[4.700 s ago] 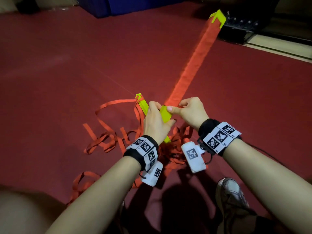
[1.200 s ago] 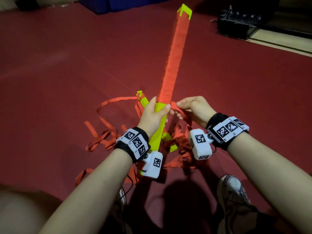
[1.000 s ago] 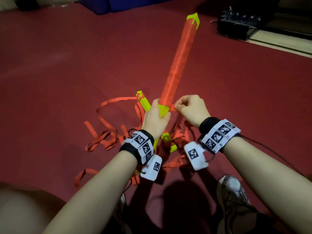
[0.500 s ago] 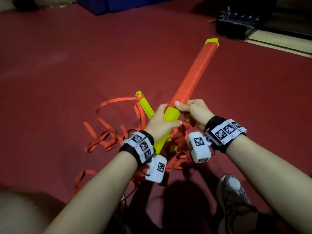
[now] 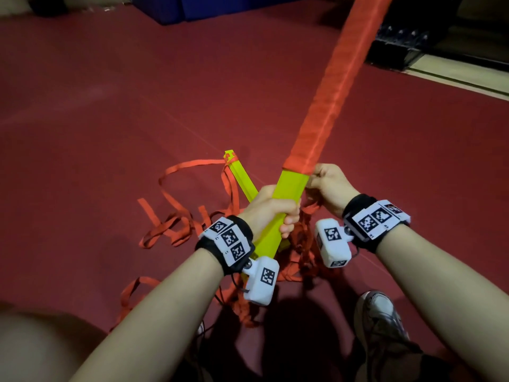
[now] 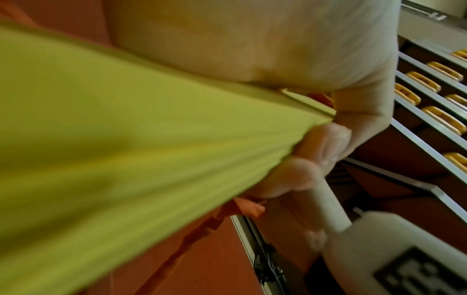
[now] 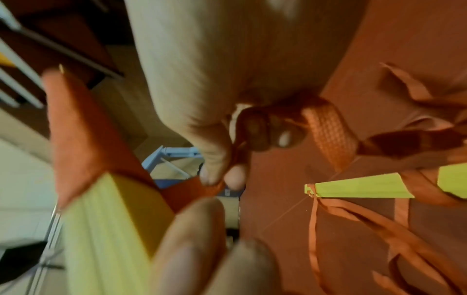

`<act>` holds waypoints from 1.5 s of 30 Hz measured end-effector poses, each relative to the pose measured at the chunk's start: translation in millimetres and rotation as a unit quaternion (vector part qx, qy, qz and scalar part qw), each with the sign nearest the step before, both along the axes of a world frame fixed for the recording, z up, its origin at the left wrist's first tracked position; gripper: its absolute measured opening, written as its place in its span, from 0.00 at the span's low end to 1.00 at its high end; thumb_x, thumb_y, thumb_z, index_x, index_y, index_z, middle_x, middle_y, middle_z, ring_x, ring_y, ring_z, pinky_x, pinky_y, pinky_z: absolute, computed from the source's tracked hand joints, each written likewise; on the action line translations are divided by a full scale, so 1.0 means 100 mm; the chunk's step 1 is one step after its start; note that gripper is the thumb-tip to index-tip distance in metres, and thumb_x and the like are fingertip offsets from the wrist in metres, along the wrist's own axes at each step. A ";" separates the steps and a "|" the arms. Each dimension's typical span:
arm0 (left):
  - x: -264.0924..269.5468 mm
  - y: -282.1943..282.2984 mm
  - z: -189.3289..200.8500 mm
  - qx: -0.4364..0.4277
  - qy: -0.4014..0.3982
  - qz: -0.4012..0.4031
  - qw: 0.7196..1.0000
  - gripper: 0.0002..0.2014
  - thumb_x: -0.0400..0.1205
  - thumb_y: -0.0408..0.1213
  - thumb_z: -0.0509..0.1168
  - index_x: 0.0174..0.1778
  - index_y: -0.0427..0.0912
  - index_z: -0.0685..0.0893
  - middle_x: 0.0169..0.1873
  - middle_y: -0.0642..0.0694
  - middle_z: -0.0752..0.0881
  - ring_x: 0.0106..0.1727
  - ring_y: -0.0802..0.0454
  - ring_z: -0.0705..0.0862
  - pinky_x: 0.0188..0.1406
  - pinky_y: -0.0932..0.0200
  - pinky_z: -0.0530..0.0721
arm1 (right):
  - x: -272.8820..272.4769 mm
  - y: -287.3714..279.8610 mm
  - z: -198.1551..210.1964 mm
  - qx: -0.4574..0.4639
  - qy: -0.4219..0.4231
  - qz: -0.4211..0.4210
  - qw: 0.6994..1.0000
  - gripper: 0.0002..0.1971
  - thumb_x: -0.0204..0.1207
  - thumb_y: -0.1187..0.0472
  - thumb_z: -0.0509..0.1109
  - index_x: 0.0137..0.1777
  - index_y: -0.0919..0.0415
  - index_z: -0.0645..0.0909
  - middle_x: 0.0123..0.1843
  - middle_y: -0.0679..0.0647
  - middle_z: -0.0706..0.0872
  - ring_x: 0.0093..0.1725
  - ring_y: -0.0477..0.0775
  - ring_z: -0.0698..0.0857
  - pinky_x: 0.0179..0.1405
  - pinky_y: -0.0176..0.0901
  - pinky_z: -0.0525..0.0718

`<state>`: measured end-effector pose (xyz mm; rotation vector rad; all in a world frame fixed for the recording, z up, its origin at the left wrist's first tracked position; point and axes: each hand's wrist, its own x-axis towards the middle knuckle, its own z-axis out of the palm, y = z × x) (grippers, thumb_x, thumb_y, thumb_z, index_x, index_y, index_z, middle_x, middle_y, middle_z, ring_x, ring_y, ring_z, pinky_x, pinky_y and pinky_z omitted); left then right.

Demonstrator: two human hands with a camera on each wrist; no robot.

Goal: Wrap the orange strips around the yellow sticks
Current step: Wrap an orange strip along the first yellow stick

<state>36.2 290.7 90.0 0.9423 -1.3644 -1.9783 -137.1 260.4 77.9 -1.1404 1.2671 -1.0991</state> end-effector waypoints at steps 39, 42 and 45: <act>-0.02 -0.15 -0.17 -0.048 -0.076 0.096 0.991 0.11 0.81 0.43 0.73 0.52 0.40 0.83 0.38 0.43 0.85 0.39 0.45 0.84 0.39 0.51 0.80 | -0.03 0.09 0.30 0.027 -0.067 0.063 0.995 0.15 0.74 0.60 0.74 0.26 0.61 0.81 0.24 0.57 0.80 0.25 0.53 0.79 0.29 0.40 0.79; 0.02 -0.11 -0.16 -0.003 -0.033 0.053 0.998 0.09 0.79 0.42 0.72 0.49 0.41 0.85 0.36 0.38 0.86 0.30 0.43 0.83 0.30 0.55 0.84 | -0.06 0.11 0.29 0.023 -0.056 0.092 0.994 0.16 0.73 0.60 0.76 0.24 0.58 0.80 0.21 0.53 0.74 0.22 0.50 0.73 0.25 0.40 0.74; 0.01 -0.15 -0.22 -0.074 -0.066 0.108 0.989 0.08 0.81 0.40 0.74 0.47 0.43 0.82 0.30 0.43 0.83 0.26 0.45 0.82 0.28 0.53 0.83 | -0.09 0.08 0.32 0.030 -0.035 0.064 0.997 0.16 0.76 0.62 0.77 0.32 0.61 0.74 0.22 0.50 0.66 0.18 0.46 0.62 0.20 0.35 0.61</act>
